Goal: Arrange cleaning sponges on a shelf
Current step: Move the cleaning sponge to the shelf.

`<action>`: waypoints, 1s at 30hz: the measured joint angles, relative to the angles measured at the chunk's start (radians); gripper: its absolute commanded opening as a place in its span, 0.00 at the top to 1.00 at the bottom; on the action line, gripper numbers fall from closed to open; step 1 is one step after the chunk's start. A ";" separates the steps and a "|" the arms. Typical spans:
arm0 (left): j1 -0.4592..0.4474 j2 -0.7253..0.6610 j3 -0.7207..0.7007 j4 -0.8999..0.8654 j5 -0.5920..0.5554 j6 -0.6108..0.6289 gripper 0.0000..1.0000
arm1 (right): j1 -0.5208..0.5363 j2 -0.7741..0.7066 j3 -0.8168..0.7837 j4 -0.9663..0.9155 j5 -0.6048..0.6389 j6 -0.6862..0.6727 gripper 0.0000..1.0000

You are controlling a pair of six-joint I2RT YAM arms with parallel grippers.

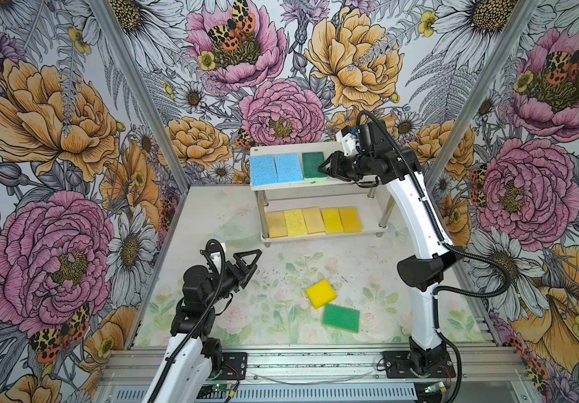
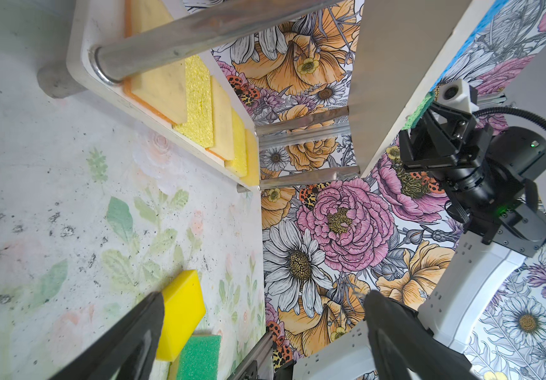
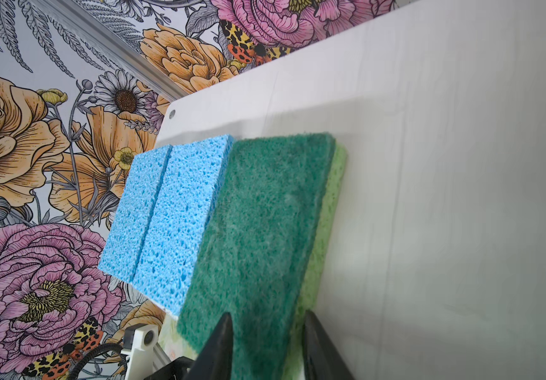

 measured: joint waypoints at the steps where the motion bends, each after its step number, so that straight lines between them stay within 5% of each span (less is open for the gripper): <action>1: 0.000 0.000 -0.002 0.000 0.002 0.000 0.04 | 0.000 0.000 0.001 0.000 0.000 0.001 0.63; 30: 0.011 0.018 -0.005 -0.002 0.021 0.001 0.03 | -0.006 0.024 0.014 0.045 -0.069 0.001 0.49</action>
